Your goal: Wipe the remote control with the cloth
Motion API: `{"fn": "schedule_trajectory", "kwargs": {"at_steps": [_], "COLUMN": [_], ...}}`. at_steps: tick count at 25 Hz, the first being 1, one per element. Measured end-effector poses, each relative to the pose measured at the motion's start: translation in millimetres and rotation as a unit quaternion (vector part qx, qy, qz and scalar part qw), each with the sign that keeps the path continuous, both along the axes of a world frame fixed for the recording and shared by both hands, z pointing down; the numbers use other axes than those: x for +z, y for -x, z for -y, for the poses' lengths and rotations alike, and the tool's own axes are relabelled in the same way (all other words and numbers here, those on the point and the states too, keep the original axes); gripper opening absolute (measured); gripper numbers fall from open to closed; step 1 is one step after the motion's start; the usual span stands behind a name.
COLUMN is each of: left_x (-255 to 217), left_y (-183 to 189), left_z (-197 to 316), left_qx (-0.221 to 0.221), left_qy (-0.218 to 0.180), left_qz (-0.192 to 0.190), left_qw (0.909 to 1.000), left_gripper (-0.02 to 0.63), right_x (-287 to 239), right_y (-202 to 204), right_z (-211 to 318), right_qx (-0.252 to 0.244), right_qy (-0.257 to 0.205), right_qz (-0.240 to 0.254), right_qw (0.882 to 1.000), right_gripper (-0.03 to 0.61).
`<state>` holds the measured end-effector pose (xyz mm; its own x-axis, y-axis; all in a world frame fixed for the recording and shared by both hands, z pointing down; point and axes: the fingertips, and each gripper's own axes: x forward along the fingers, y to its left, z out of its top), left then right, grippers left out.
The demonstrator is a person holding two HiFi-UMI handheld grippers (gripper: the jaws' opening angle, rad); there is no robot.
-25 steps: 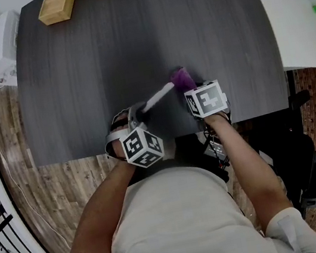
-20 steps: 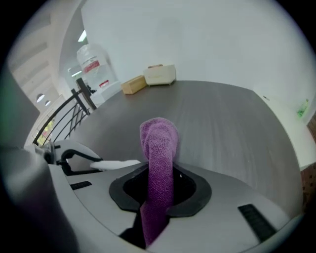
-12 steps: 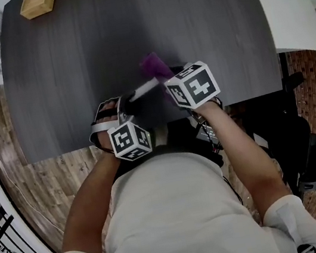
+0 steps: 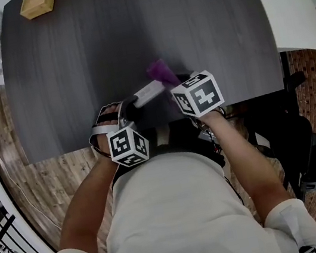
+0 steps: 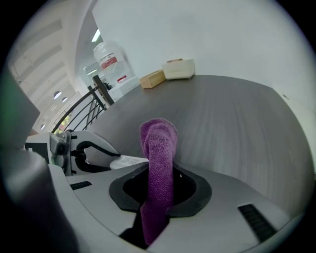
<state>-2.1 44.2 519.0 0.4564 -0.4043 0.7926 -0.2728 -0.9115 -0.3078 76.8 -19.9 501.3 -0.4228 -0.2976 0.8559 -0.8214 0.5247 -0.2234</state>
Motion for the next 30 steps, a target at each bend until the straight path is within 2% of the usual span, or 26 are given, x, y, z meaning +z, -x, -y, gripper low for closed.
{"fn": "schedule_trajectory", "kwargs": {"at_steps": [3,7,10,14,18,21,24,27,30], "left_x": [1,0,1,16,18,17,14,10,7], "left_y": [6,16,8,-1,-1,0,0,-1,-1], "left_z": [-9,-7,-4,-1,1,2,2,3,1], "left_qx": [0.007,-0.041,-0.063,-0.098,-0.117,-0.123,-0.121,-0.113,-0.108], "left_qy": [0.024,0.058,0.088,0.138,0.153,0.145,0.099,0.033,-0.005], "left_qz": [-0.010,-0.056,-0.091,-0.115,-0.125,-0.117,-0.086,-0.039,-0.014], "left_qw": [0.9996,0.9959,0.9899,0.9789,0.9733,0.9748,0.9839,0.9923,0.9940], "left_gripper": [0.187,0.207,0.237,0.241,0.218,0.215,0.213,0.212,0.212], "right_x": [10,19,18,19,4,-11,-9,-5,-2], "right_y": [-3,-2,-3,-2,16,60,95,101,95], "right_z": [-5,-8,-4,-3,-6,-19,-36,-43,-47], "right_qx": [0.002,-0.005,-0.007,-0.003,0.001,-0.037,-0.067,-0.036,0.005], "right_qy": [0.009,0.012,0.007,0.009,0.009,0.023,0.058,0.099,0.142], "right_qz": [-0.010,-0.013,-0.011,-0.013,0.010,0.052,0.076,0.103,0.134], "right_qw": [1.000,1.000,1.000,1.000,1.000,0.998,0.993,0.989,0.981], "right_gripper": [0.086,0.086,0.086,0.086,0.086,0.086,0.086,0.086,0.086]}}
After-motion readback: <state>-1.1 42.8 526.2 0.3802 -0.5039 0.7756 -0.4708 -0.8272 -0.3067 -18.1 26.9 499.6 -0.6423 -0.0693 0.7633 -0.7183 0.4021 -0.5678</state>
